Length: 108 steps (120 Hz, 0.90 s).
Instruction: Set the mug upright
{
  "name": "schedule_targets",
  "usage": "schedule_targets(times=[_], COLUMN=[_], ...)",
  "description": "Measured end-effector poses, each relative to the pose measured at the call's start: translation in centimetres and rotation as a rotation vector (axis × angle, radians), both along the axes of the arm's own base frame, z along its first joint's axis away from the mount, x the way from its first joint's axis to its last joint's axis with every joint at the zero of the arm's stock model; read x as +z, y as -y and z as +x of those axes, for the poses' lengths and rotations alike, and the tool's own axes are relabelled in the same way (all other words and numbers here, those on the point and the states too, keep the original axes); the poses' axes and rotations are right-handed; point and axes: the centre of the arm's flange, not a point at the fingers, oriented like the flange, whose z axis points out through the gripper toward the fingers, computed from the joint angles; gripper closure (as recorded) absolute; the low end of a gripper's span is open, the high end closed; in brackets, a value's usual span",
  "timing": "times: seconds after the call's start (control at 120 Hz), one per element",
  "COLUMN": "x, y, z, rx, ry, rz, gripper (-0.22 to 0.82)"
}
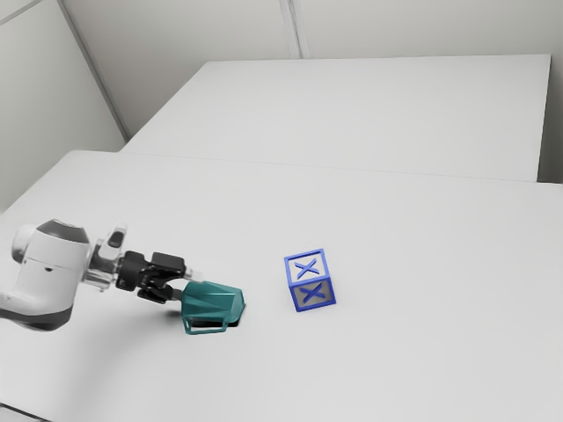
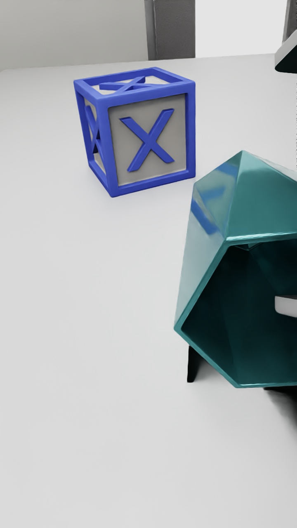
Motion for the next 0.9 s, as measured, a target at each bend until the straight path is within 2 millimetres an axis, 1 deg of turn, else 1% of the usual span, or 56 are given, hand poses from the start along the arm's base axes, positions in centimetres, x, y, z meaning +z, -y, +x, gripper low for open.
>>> schedule_targets(times=[0.367, 0.5, 0.583, 0.842, 0.9], x=[-1.1, -1.2, -1.1, -0.9, -0.8], y=[1.2, 1.5, 1.6, 1.4, 1.4], z=[0.1, 0.2, 0.2, 0.3, 0.4], rx=[-0.054, -0.063, -0.064, -0.066, -0.066], ry=[0.024, 0.035, 0.042, 0.061, 0.065], rz=[-0.002, -0.002, 0.0, 0.007, 0.009], gripper=[0.02, 0.06, 0.16, 0.54, 0.6])
